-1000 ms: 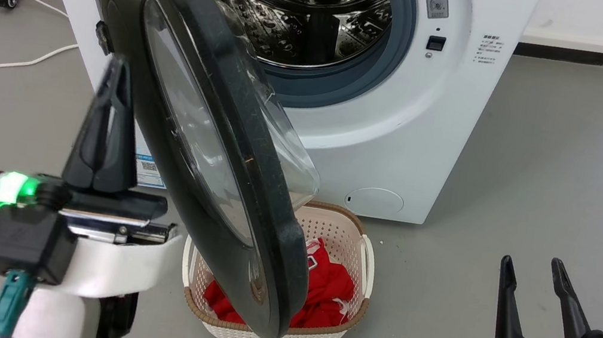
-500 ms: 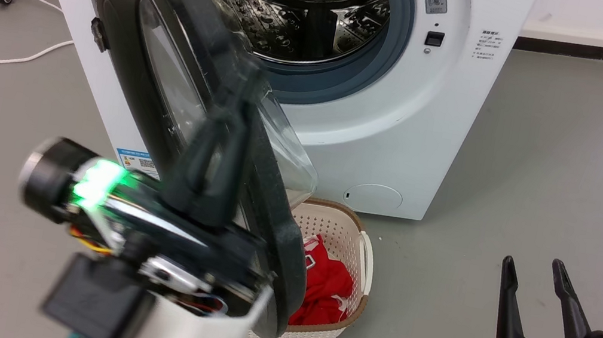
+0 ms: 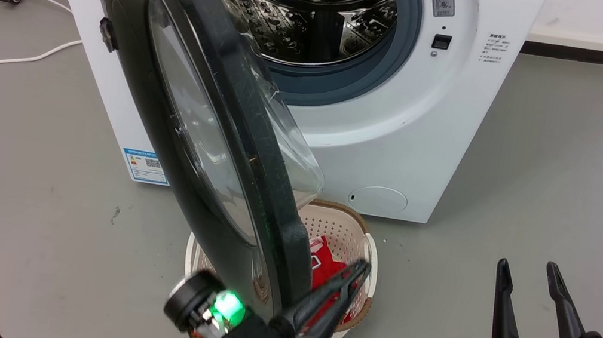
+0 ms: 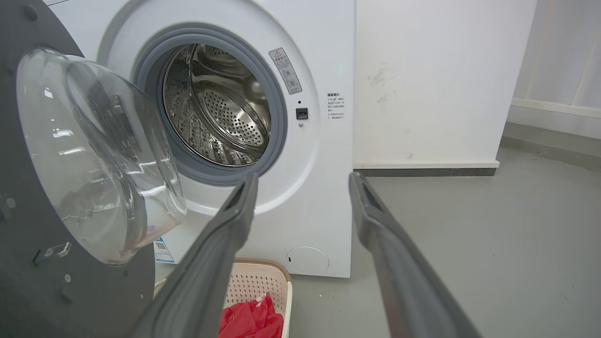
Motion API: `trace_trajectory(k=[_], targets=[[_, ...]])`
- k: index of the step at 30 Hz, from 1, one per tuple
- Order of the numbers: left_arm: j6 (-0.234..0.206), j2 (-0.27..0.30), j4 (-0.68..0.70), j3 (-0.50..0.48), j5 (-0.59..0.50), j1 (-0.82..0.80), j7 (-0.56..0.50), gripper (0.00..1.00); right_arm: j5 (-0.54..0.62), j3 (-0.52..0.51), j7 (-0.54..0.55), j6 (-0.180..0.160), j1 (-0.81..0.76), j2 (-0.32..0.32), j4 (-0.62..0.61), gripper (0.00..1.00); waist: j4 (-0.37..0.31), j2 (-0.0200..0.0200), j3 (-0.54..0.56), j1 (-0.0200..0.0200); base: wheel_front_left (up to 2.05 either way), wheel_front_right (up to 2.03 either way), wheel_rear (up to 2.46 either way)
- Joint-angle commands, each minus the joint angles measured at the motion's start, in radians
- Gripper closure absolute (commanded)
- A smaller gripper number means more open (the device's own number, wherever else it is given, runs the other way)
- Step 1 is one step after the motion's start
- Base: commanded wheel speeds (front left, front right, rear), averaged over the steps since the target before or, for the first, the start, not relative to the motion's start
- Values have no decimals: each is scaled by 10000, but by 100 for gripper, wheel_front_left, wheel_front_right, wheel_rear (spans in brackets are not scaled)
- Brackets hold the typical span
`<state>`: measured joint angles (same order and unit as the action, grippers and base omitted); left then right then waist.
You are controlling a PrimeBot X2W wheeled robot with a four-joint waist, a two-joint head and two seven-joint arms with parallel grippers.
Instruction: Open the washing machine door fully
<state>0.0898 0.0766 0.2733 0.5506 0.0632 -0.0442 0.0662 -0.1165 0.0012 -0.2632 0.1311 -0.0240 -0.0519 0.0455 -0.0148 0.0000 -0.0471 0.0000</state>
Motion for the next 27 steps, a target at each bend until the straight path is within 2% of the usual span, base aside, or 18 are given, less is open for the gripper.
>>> trace_trajectory(k=[1,8,16,27], targets=[[11,19,-124,58,49,201,-44,100,-24,13,-19,-7,-14,33,28,0,7,0,-6,0,0,0,0],[-183,60,-1211,148,183,534,-40,100,-50,77,-19,-7,63,33,94,0,21,0,-54,0,0,0,0],[-396,-105,-2267,79,327,-269,463,100,-85,142,-19,-7,229,33,183,0,-78,0,-156,0,0,0,0],[-931,-237,-3414,117,842,-1333,1126,100,-137,111,-19,-7,295,33,302,0,-222,0,-287,0,0,0,0]])
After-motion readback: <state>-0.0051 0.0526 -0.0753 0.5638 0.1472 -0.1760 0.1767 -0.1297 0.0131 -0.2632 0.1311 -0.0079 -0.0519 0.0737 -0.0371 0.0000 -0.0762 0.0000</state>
